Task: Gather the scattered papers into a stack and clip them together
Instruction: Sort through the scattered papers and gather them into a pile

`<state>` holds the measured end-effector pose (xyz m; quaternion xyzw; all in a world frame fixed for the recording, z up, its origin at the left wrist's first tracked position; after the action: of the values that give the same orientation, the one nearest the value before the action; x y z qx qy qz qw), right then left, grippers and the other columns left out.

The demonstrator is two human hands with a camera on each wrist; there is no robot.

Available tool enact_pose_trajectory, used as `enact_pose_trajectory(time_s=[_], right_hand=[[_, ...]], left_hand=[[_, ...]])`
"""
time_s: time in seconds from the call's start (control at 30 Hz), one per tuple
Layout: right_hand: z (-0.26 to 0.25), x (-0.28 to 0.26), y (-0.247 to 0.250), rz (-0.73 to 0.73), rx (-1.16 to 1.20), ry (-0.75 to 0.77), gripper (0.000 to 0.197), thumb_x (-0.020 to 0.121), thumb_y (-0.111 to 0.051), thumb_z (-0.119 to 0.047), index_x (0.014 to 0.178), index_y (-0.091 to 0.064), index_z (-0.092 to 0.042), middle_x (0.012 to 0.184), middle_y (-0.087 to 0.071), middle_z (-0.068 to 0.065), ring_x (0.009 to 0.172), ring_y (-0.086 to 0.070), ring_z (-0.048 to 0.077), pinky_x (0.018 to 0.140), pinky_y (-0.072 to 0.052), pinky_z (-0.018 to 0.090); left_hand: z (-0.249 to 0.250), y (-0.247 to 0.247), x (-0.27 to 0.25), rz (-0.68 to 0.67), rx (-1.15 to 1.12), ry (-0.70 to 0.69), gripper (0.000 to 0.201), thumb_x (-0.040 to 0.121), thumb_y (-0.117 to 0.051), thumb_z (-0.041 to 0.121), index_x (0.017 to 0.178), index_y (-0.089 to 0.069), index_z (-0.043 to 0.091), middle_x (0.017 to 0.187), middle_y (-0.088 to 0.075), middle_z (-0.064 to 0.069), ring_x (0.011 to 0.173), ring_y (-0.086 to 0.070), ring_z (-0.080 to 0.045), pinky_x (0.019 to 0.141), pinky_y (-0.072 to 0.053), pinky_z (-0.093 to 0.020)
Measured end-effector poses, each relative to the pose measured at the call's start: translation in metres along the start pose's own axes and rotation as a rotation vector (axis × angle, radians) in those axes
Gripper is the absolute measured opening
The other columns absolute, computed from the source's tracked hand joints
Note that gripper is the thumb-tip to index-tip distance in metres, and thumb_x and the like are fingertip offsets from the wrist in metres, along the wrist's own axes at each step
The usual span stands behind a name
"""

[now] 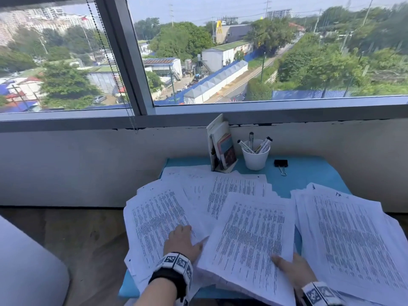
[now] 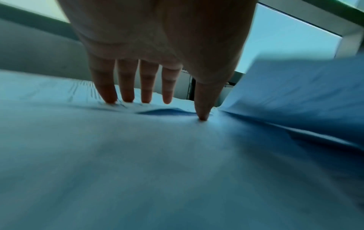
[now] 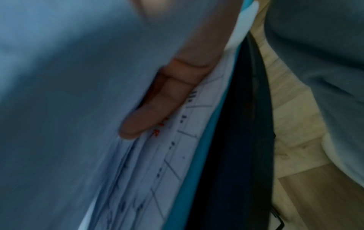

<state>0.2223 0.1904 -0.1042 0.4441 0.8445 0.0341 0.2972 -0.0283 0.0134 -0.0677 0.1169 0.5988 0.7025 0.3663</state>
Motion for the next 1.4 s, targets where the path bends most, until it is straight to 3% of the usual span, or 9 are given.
enact_pose_trajectory(time_s=[0.23, 0.47, 0.7, 0.8, 0.93, 1.03, 1.1, 1.23, 1.4], right_hand=[[0.0, -0.001, -0.003, 0.0, 0.011, 0.025, 0.025, 0.083, -0.069, -0.02, 0.097, -0.066, 0.0, 0.081, -0.068, 0.01, 0.078, -0.065, 0.026, 0.079, -0.052, 0.037], [0.0, -0.003, -0.004, 0.003, 0.024, 0.046, 0.02, 0.081, -0.071, -0.021, 0.098, -0.062, -0.014, 0.096, -0.068, 0.01, 0.088, -0.064, 0.027, 0.081, -0.048, 0.034], [-0.005, -0.008, -0.004, 0.016, 0.211, -0.076, 0.033, 0.077, -0.072, -0.019, 0.104, -0.062, -0.003, 0.097, -0.069, 0.012, 0.1, -0.061, 0.034, 0.098, -0.044, 0.047], [0.011, 0.006, -0.004, 0.011, 0.424, -0.134, 0.071, 0.077, -0.065, -0.056, 0.131, -0.052, -0.013, 0.132, -0.055, 0.007, 0.125, -0.049, 0.03, 0.109, -0.033, 0.051], [-0.001, -0.005, -0.004, -0.026, 0.285, 0.05, 0.051, 0.073, -0.078, -0.032, 0.114, -0.063, -0.005, 0.091, -0.071, 0.0, 0.084, -0.065, 0.018, 0.076, -0.052, 0.035], [0.008, 0.0, -0.006, -0.025, 0.222, 0.02, 0.07, 0.043, -0.09, -0.043, 0.101, -0.068, -0.01, 0.084, -0.074, 0.001, 0.084, -0.068, 0.026, 0.084, -0.054, 0.045], [0.01, 0.001, -0.005, -0.023, 0.244, -0.018, 0.049, 0.068, -0.081, -0.021, 0.11, -0.063, -0.004, 0.092, -0.072, 0.009, 0.091, -0.066, 0.033, 0.093, -0.048, 0.054], [-0.001, -0.004, -0.002, -0.009, 0.233, -0.061, 0.017, 0.088, -0.055, 0.004, 0.104, -0.056, 0.002, 0.085, -0.065, 0.012, 0.086, -0.061, 0.035, 0.083, -0.049, 0.047], [0.0, 0.0, -0.004, 0.024, 0.12, -0.079, 0.017, 0.085, -0.057, -0.002, 0.101, -0.06, 0.001, 0.09, -0.066, 0.012, 0.091, -0.062, 0.036, 0.09, -0.048, 0.05]], left_hand=[[0.013, 0.011, -0.004, 0.011, 0.198, -0.168, 0.027, 0.097, -0.036, 0.033, 0.106, -0.049, 0.011, 0.102, -0.06, -0.007, 0.091, -0.059, -0.026, 0.077, -0.048, -0.034], [0.026, 0.026, -0.027, 0.489, -0.293, -0.381, 0.007, 0.091, -0.047, 0.022, 0.088, -0.051, 0.017, 0.056, -0.05, 0.003, 0.047, -0.05, -0.02, 0.045, -0.039, -0.025], [0.089, -0.013, -0.071, -0.129, 0.078, -0.811, 0.013, 0.095, -0.039, 0.017, 0.102, -0.047, 0.012, 0.097, -0.058, -0.016, 0.085, -0.057, -0.034, 0.068, -0.039, -0.036], [0.093, -0.023, -0.076, -0.253, 0.053, -0.772, 0.008, 0.095, -0.038, 0.016, 0.101, -0.043, 0.013, 0.099, -0.058, -0.018, 0.087, -0.059, -0.034, 0.073, -0.044, -0.039], [0.092, -0.028, -0.08, -0.224, 0.051, -0.808, 0.012, 0.096, -0.039, 0.027, 0.103, -0.045, 0.02, 0.108, -0.059, -0.013, 0.099, -0.057, -0.032, 0.084, -0.044, -0.041], [0.069, -0.021, -0.066, 0.17, -0.125, -0.789, 0.032, 0.097, -0.032, 0.049, 0.105, -0.053, 0.026, 0.1, -0.068, 0.004, 0.092, -0.059, -0.017, 0.085, -0.043, -0.027], [0.042, -0.007, -0.048, 0.376, -0.179, -0.602, 0.025, 0.094, -0.037, 0.044, 0.111, -0.05, 0.03, 0.107, -0.065, 0.009, 0.098, -0.06, -0.009, 0.088, -0.048, -0.027], [-0.004, 0.008, -0.011, 0.048, 0.06, -0.12, 0.057, 0.091, -0.045, 0.037, 0.144, -0.027, 0.023, 0.151, -0.025, -0.001, 0.14, -0.026, -0.021, 0.113, -0.029, -0.038], [-0.008, 0.014, 0.0, -0.076, 0.194, -0.121, 0.041, 0.091, -0.043, 0.028, 0.131, -0.044, 0.016, 0.131, -0.051, -0.003, 0.117, -0.052, -0.023, 0.095, -0.046, -0.036]])
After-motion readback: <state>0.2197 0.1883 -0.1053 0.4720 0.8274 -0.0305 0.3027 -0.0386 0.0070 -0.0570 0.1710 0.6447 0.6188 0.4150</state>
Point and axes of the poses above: each hand's wrist, its own x-axis towards the middle knuckle, its own y-axis out of the back of the hand, z = x × y, the point moved 2 cm from there along x, towards the middle knuckle
